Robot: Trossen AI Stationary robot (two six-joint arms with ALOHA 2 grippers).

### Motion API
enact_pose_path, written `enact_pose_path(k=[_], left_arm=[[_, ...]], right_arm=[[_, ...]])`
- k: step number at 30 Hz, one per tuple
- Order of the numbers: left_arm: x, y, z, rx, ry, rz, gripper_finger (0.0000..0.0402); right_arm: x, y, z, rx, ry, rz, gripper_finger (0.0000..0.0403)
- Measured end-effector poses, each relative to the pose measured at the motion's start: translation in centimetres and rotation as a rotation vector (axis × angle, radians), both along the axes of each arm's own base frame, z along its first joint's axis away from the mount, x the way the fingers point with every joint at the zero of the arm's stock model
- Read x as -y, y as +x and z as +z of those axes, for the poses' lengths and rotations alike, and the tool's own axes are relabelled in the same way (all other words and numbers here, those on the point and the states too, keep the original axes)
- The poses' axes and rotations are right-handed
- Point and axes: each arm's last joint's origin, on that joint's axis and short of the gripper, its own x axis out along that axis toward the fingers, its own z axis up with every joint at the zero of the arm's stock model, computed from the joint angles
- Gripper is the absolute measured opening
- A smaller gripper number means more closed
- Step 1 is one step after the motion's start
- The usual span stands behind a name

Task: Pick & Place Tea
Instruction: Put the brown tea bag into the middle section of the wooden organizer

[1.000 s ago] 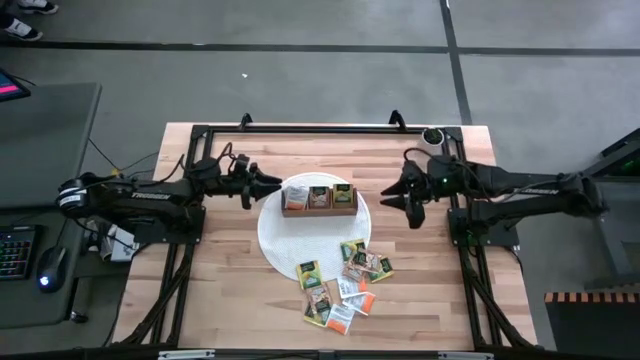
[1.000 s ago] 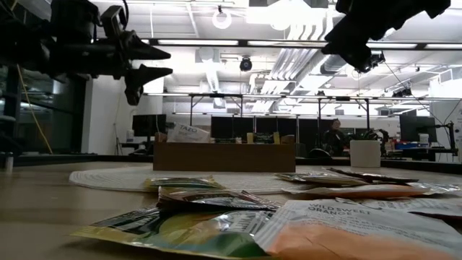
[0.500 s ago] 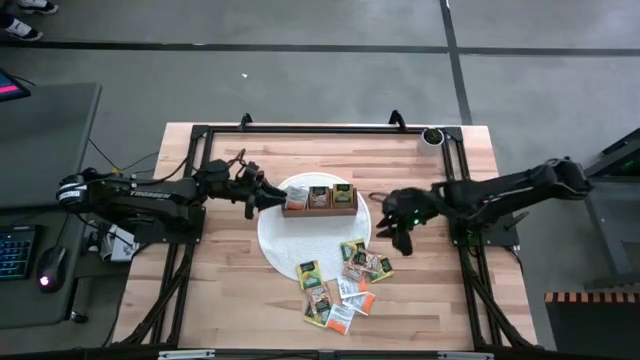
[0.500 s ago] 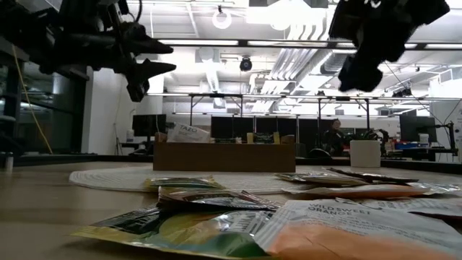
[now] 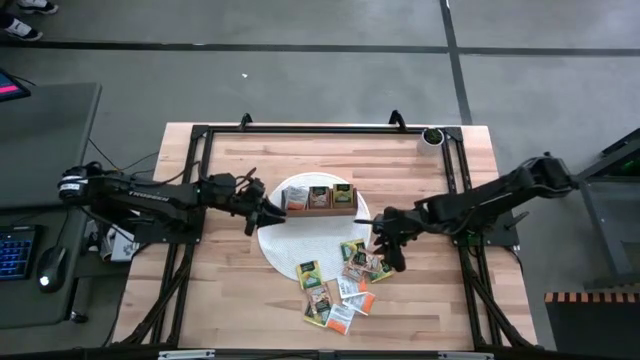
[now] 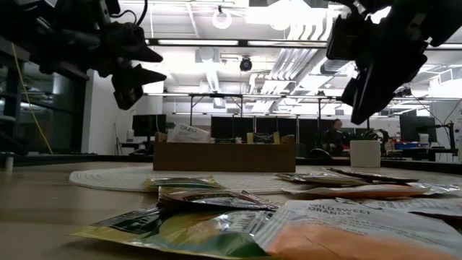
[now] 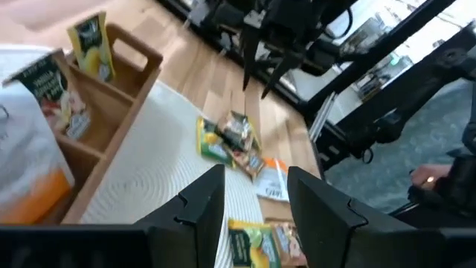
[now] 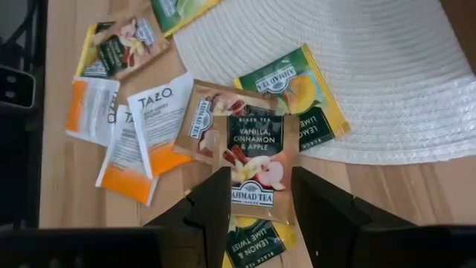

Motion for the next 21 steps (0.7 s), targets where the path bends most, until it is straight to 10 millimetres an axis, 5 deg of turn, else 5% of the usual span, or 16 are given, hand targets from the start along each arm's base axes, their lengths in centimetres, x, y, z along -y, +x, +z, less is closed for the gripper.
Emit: enact_pose_path(k=[10, 21], left_arm=[[0.9, 0.0, -0.4, -0.040, 0.003, 0.003, 0.0146], [0.8, 0.5, 0.0, -0.039, -0.015, 0.022, 0.0146]], right_arm=[[-0.9, 0.8, -2.5, -0.100, 0.004, 0.003, 0.0138], [-1.3, 1.0, -3.1, -0.116, -0.016, -0.015, 0.0138]])
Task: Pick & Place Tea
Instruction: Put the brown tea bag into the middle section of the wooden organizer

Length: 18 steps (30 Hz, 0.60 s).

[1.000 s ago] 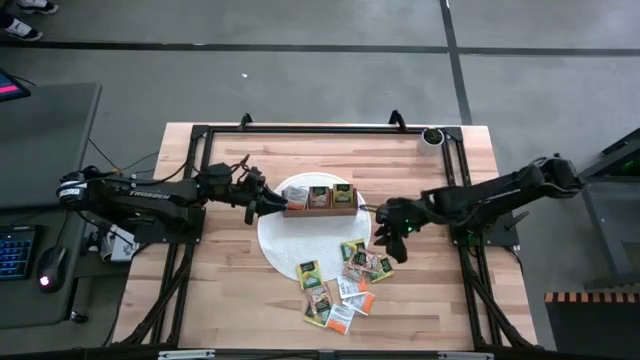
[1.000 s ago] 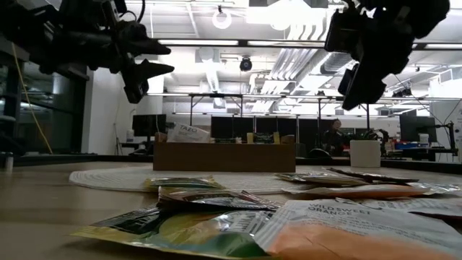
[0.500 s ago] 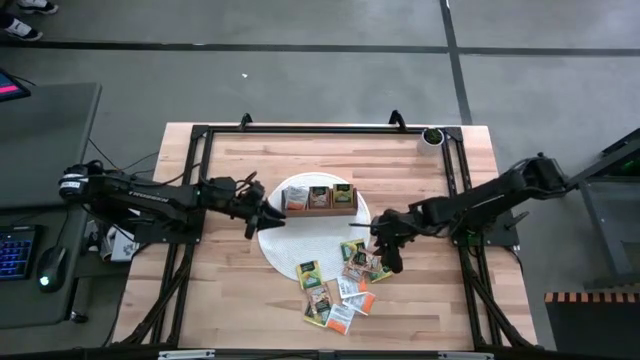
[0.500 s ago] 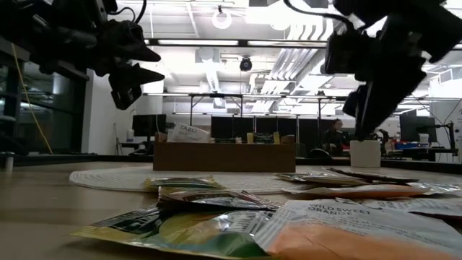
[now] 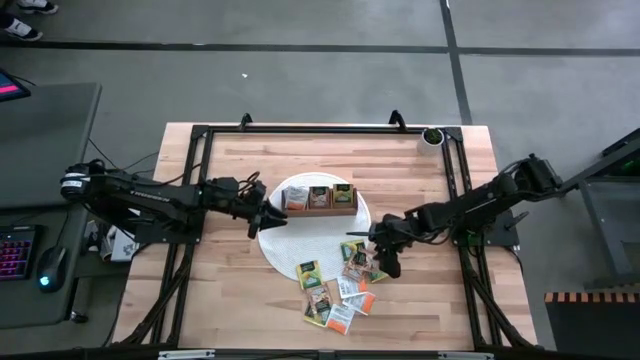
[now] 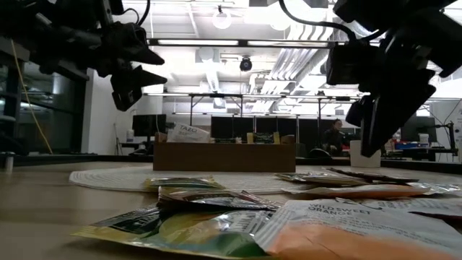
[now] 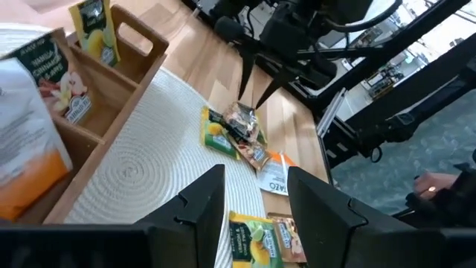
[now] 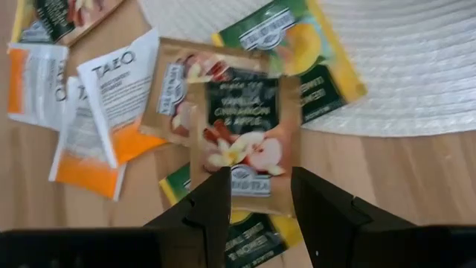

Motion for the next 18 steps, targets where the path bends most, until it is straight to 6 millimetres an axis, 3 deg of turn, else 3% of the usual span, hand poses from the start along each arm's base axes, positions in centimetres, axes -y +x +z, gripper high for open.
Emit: enact_pose_path(k=[18], left_arm=[[-0.03, -0.01, -0.17, -0.033, 0.020, 0.007, 0.0146]], right_arm=[[0.09, -0.32, -0.19, -0.046, 0.007, -0.036, 0.0138]])
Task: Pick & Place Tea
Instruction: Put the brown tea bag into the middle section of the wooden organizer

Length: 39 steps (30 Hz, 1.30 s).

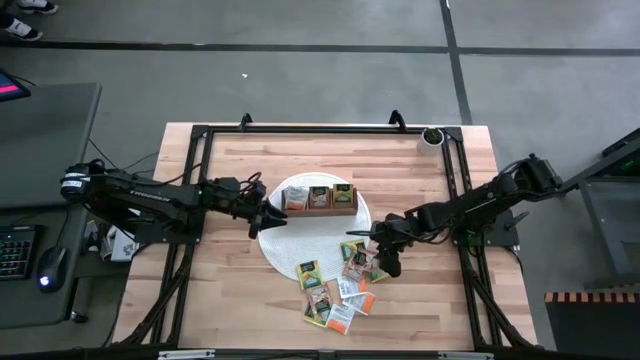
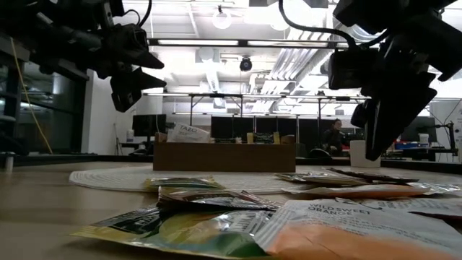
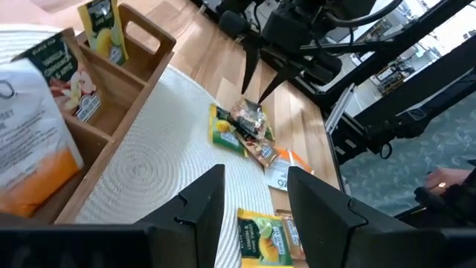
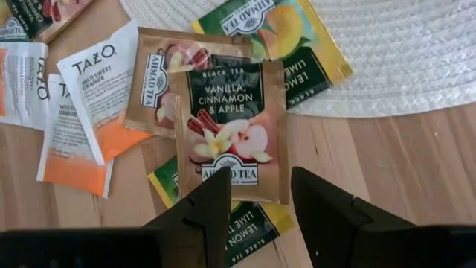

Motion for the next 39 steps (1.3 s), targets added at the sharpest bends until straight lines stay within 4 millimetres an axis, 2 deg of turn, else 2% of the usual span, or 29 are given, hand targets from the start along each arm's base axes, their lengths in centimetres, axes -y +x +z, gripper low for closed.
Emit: enact_pose_path(k=[18, 33, 39], left_arm=[[0.0, -0.1, -0.2, -0.024, -0.001, 0.000, 0.0146], [0.0, -0.3, -0.8, -0.089, -0.003, 0.000, 0.0146], [0.0, -0.3, -0.9, -0.097, -0.003, 0.000, 0.0146]], right_arm=[[0.1, 0.0, -0.2, -0.003, -0.019, -0.019, 0.0138], [-0.3, 1.1, -3.0, -0.078, 0.000, -0.016, 0.0138], [-0.3, 1.2, -3.3, -0.079, -0.006, -0.043, 0.0138]])
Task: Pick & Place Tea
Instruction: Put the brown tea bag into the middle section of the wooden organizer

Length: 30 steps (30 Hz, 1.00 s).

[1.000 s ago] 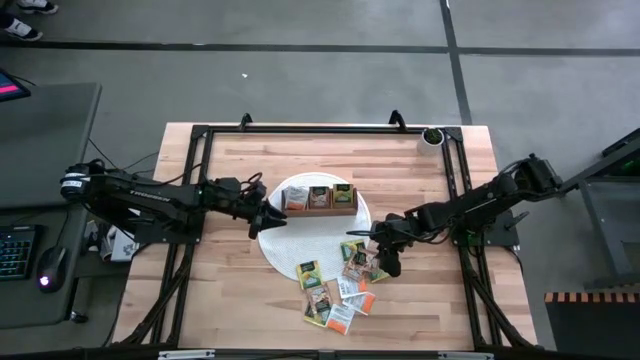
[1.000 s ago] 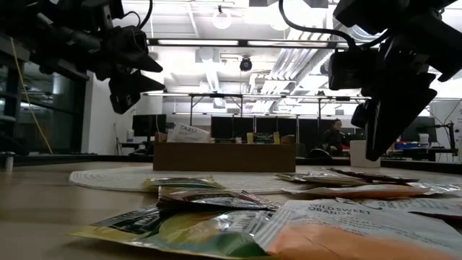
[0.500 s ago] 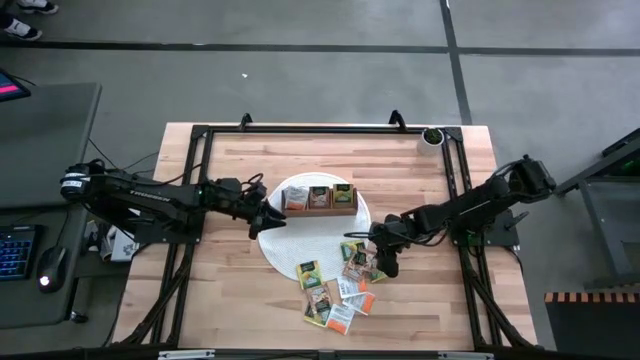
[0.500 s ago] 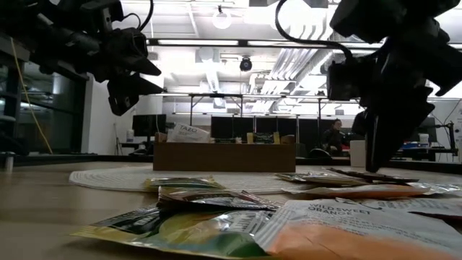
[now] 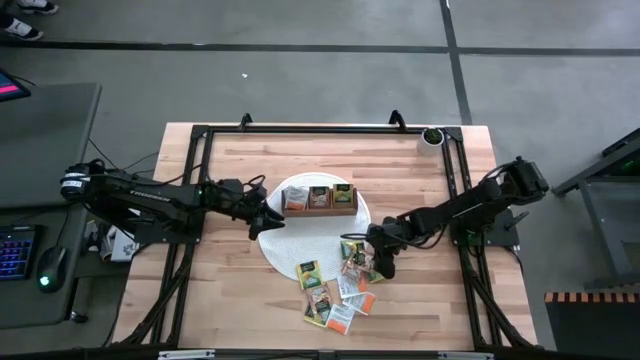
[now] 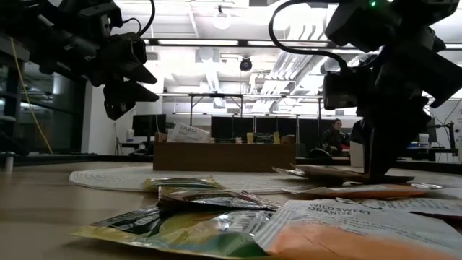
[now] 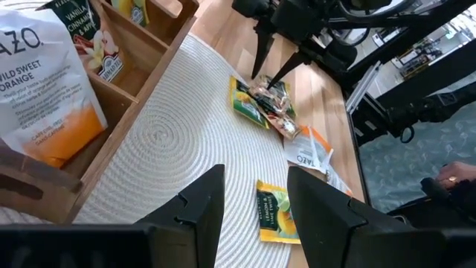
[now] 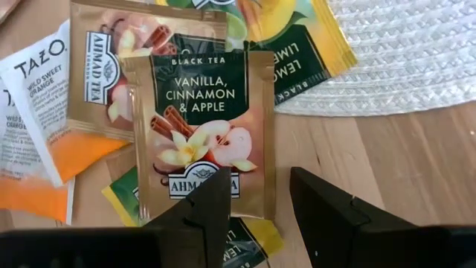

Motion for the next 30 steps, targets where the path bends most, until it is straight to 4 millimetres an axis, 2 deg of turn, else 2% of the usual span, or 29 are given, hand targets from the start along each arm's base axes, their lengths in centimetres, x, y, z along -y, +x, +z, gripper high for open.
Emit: enact_pose_path(k=[6, 16, 25, 30], left_arm=[[-0.01, 0.00, 0.00, 0.001, 0.007, 0.000, 0.0146], [-0.03, 0.00, 0.00, 0.003, 0.023, -0.002, 0.0146], [-0.02, 0.00, 0.00, 0.003, 0.023, -0.003, 0.0146], [-0.02, 0.00, 0.00, 0.003, 0.023, -0.003, 0.0146]], right_arm=[[0.02, -0.08, -0.07, -0.010, -0.005, -0.001, 0.0123], [0.15, -0.22, -0.22, -0.025, -0.015, -0.007, 0.0008], [0.53, -0.12, -0.19, -0.032, -0.001, -0.068, 0.0002], [0.55, 0.03, 0.62, -0.017, -0.015, -0.078, 0.0001]])
